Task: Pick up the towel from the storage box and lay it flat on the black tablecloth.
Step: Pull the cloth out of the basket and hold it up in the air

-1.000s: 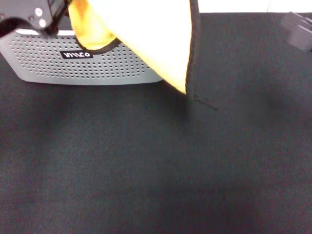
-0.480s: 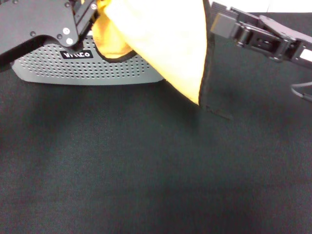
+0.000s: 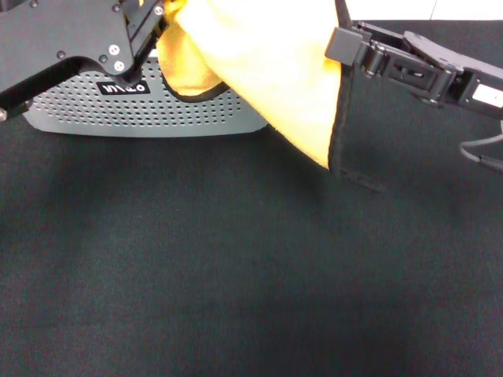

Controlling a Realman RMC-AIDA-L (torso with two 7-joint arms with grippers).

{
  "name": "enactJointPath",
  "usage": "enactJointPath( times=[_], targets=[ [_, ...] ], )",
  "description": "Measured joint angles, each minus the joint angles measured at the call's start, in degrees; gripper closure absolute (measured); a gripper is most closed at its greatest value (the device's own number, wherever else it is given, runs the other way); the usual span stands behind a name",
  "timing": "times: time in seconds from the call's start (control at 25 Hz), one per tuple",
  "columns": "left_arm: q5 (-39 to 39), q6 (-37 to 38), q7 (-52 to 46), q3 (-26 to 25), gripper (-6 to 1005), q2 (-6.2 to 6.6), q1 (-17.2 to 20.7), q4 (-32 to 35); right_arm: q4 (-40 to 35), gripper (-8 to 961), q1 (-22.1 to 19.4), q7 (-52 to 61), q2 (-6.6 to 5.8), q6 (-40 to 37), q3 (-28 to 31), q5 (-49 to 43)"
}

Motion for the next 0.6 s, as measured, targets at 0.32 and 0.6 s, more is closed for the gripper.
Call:
enactJointPath(
  times=[0.32, 0.6],
  targets=[
    [-0.77, 2.12, 0.01, 0.09, 943, 0.12, 0.25, -0.45, 1.26, 556, -1.06, -1.97, 0.03, -0.06, -0.62, -0.04],
    [-0.8, 2.84, 0.02, 0.15, 941, 0.07, 0.68, -1.16, 1.24, 792, -2.26, -5.05, 0.2, -0.05, -0.53, 0.46]
  ],
)
